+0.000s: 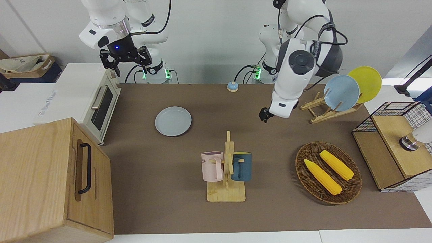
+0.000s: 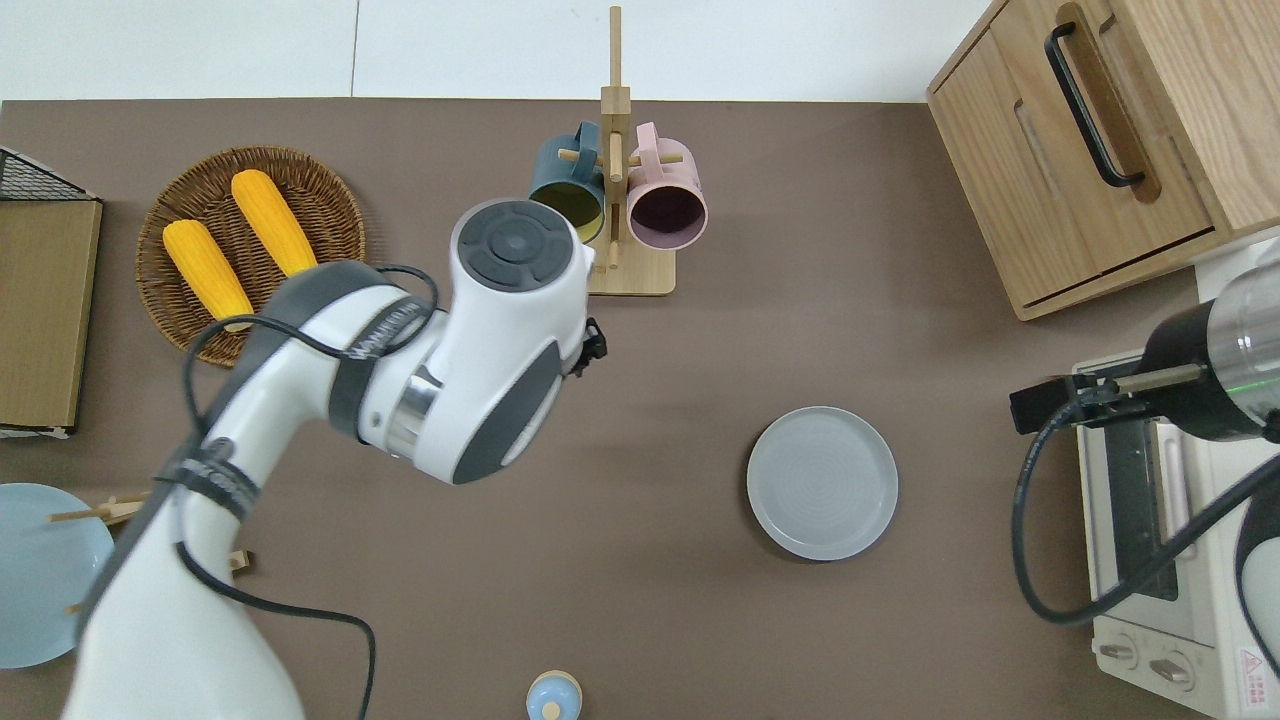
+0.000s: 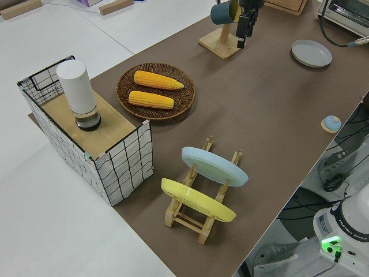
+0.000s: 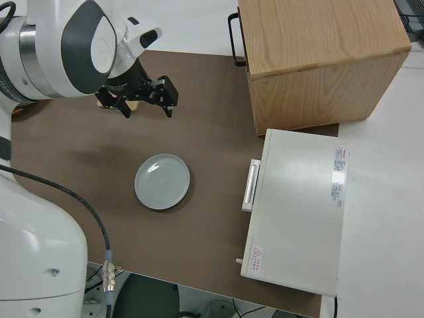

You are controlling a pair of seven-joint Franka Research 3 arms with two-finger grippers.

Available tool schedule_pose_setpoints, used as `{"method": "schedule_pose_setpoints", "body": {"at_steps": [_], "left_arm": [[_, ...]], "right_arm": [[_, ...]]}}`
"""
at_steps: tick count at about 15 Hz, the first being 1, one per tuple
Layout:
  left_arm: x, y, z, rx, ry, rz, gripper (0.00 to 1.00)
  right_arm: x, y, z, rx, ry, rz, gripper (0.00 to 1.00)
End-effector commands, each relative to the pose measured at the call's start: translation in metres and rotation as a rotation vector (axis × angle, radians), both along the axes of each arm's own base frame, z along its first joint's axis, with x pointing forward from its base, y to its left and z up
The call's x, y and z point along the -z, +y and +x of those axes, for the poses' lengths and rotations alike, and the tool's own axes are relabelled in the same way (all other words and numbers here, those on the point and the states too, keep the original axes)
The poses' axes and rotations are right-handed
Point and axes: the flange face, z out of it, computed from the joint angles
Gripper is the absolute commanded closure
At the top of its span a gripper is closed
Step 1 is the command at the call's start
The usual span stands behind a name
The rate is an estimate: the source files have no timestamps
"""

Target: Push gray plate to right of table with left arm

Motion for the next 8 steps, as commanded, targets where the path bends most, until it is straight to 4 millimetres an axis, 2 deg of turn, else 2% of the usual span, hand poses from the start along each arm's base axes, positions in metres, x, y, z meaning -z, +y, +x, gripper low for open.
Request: {"method": "schedule_pose_setpoints", "body": {"at_steps": [1, 3, 5, 7, 8], "left_arm": [[-0.044, 0.061, -0.017, 0.137, 0.029, -0.022, 0.01], [-0.068, 0.093, -0.024, 0.166, 0.008, -0.033, 0.01], [-0.084, 0.128, -0.029, 0.168, -0.008, -0.057, 0.01], [-0.101, 0.147, -0.044, 0.179, 0.006, -0.09, 0.01], [-0.11, 0.149, -0.053, 0.193, 0.007, -0.087, 0.01]], "right_arm": [[-0.004, -0.002, -0.003, 0.006, 0.004, 0.009, 0.017], [-0.004, -0.002, -0.003, 0.004, 0.005, 0.009, 0.017], [-0.004, -0.002, -0.003, 0.004, 0.004, 0.009, 0.017], [-0.004, -0.003, -0.003, 0.007, 0.004, 0.009, 0.017], [-0.004, -0.002, -0.003, 0.006, 0.004, 0.009, 0.017]]}}
